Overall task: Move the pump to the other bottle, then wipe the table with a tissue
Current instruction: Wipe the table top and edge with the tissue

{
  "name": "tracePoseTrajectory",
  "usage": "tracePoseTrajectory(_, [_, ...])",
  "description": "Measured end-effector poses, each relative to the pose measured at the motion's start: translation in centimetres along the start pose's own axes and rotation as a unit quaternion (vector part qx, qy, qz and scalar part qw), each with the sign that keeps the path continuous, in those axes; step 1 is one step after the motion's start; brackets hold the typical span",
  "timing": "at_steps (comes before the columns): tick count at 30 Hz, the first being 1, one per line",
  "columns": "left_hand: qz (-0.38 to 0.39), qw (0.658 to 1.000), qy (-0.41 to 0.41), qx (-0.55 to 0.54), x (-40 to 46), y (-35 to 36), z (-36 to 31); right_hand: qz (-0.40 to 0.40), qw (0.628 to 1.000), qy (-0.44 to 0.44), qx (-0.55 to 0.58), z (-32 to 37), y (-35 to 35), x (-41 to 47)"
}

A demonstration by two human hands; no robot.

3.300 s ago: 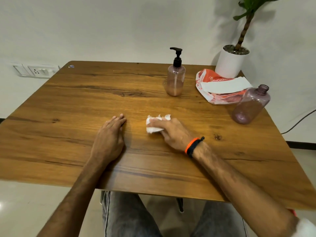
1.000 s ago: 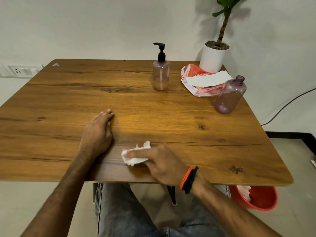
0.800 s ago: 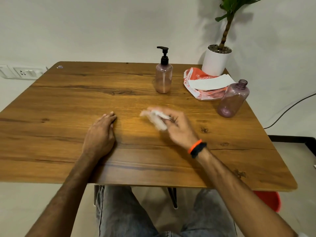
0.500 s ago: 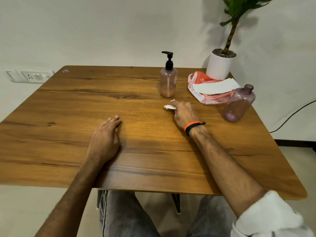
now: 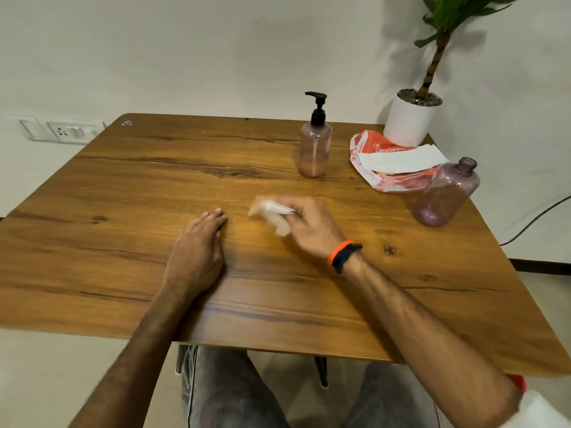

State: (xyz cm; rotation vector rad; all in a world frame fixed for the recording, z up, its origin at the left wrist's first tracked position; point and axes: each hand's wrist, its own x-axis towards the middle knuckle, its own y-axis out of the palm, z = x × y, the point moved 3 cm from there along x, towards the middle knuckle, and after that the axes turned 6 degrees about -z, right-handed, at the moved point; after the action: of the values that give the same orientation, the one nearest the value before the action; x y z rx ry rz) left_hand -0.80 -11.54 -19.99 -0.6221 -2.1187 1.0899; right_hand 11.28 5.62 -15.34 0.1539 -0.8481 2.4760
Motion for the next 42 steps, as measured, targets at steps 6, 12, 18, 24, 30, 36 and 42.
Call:
tracePoseTrajectory(6, [0.001, 1.0, -0.002, -0.006, 0.0, -0.2, -0.3, -0.138, 0.976, 0.036, -0.166, -2.8, -1.7, 6.7])
tracePoseTrajectory(12, [0.005, 1.0, -0.011, -0.001, -0.1, -0.2, -0.3, -0.002, 0.968, 0.03, -0.251, -3.6, 2.9, 7.4])
tracePoseTrajectory(18, [0.002, 1.0, -0.014, 0.01, 0.0, 0.0, -0.3, 0.097, 0.963, -0.05, -0.248, -2.1, 5.4, 5.3])
tracePoseTrajectory(24, [-0.002, 1.0, -0.011, 0.005, -0.2, 0.0, -0.3, 0.156, 0.957, -0.107, -0.22, -0.6, 5.3, 1.6])
tracePoseTrajectory(30, [0.009, 1.0, -0.019, 0.009, -1.0, -0.4, -0.5, 0.177, 0.962, -0.115, -0.176, 0.8, 5.6, -3.6])
tracePoseTrajectory(36, [0.026, 0.999, -0.02, 0.005, -3.5, -1.4, -0.6, 0.188, 0.959, -0.123, -0.171, 2.1, 5.5, -6.6])
tracePoseTrajectory(42, [0.017, 0.999, -0.03, -0.019, -6.6, -2.8, -0.2, 0.211, 0.948, -0.153, -0.182, 4.1, 5.2, -10.8])
